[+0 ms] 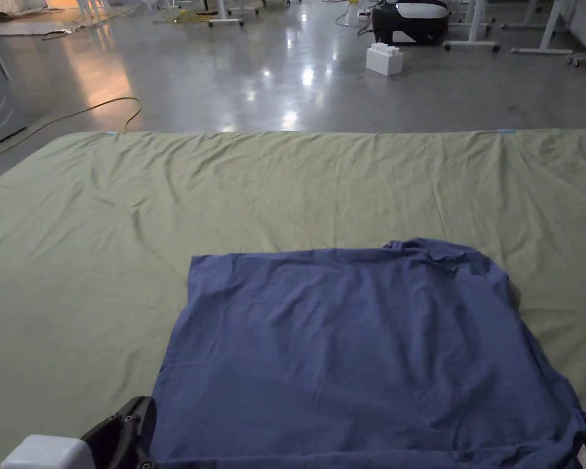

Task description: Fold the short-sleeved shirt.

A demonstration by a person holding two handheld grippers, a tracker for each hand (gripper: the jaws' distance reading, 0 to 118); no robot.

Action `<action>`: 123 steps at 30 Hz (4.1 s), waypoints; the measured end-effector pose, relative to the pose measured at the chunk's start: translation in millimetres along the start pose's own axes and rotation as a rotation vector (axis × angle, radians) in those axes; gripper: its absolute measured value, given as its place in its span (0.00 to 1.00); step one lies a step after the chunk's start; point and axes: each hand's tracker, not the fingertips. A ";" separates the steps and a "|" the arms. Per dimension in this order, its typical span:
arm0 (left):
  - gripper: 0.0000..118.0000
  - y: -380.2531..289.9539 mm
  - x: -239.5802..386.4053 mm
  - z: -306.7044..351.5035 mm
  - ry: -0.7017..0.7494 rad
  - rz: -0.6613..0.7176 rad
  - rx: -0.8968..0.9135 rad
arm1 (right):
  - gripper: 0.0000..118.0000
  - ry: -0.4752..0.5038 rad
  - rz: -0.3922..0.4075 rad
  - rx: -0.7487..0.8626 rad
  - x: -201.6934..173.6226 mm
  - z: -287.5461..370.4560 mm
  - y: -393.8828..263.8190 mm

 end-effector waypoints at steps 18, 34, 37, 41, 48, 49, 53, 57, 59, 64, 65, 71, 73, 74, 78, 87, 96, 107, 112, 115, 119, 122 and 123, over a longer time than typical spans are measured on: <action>0.02 -17.3 14.7 -10.0 -0.014 -0.063 -0.093 | 0.00 -0.076 0.123 -0.102 -13.3 -20.1 -3.2; 0.02 -23.8 4.1 -11.8 -0.027 -0.008 -0.112 | 0.00 -0.071 0.046 -0.162 -7.1 -21.4 -11.2; 0.02 -25.7 2.2 -12.0 -0.026 0.002 -0.107 | 0.00 -0.056 0.034 -0.147 -7.1 -19.3 -10.7; 0.02 -26.8 -3.1 -15.6 -0.021 0.027 -0.112 | 0.00 -0.041 0.011 -0.124 -6.6 -17.4 -8.5; 0.02 -32.1 -16.9 -17.1 -0.010 0.064 -0.103 | 0.00 0.001 -0.061 -0.106 -1.1 -16.9 -8.7; 0.03 -34.2 -19.6 -18.0 -0.011 0.066 -0.104 | 0.00 0.001 -0.060 -0.105 -1.2 -16.7 -8.8; 0.57 -56.7 -42.3 -38.2 -0.009 0.112 -0.100 | 0.00 0.021 -0.058 -0.119 1.4 -14.1 -10.2; 0.72 -92.5 -73.4 -72.8 -0.072 0.238 -0.160 | 0.00 0.034 -0.058 -0.133 3.6 -10.3 -12.2; 0.72 -108.2 -85.3 -89.7 -0.052 0.308 -0.219 | 0.00 0.029 -0.042 -0.139 3.9 -8.9 -13.3; 0.71 -133.4 -96.4 -126.3 -0.045 0.235 -0.287 | 0.00 0.007 -0.025 -0.162 7.1 -6.8 -15.2; 0.71 -136.7 -95.6 -132.0 -0.067 0.212 -0.291 | 0.00 0.002 -0.028 -0.169 7.9 -7.3 -15.7; 0.37 -153.5 -92.0 -162.2 -0.082 0.138 -0.387 | 0.00 -0.035 0.000 -0.204 6.3 -13.0 -18.8; 0.24 -154.6 -91.9 -166.1 -0.097 0.142 -0.382 | 0.00 -0.041 0.007 -0.208 6.1 -13.5 -18.7; 0.23 -152.7 -92.3 -166.8 -0.091 0.156 -0.388 | 0.00 -0.039 0.002 -0.210 6.8 -13.9 -18.7; 0.19 -145.7 -88.8 -171.7 -0.088 0.129 -0.454 | 0.00 -0.033 -0.032 -0.211 13.0 -18.5 -20.6; 0.08 -133.8 -72.8 -174.7 -0.074 0.088 -0.490 | 0.74 -0.158 0.004 -0.255 68.5 -75.1 -34.2; 0.08 -131.0 -70.3 -179.9 -0.067 0.085 -0.530 | 0.50 -0.065 -0.162 -0.497 116.7 -167.2 -77.6; 0.07 -62.5 -74.2 -166.0 -0.101 0.233 -0.440 | 0.06 0.005 -0.215 -0.250 108.4 -143.0 -10.2; 0.07 -8.4 -84.3 -227.3 -0.119 0.217 -0.378 | 0.06 0.023 -0.187 -0.201 106.8 -216.6 53.0; 0.07 12.0 -90.1 -277.5 -0.101 0.249 -0.386 | 0.06 0.026 -0.221 -0.252 109.1 -273.8 69.9; 0.08 7.5 -88.4 -346.6 -0.078 0.312 -0.472 | 0.06 -0.020 -0.222 -0.380 111.2 -342.4 62.2; 0.16 -6.2 -81.4 -382.8 -0.051 0.339 -0.493 | 0.06 -0.074 -0.173 -0.445 107.6 -381.4 39.7; 0.33 -9.7 -81.7 -391.5 -0.059 0.344 -0.487 | 0.06 -0.090 -0.147 -0.457 109.5 -390.3 31.0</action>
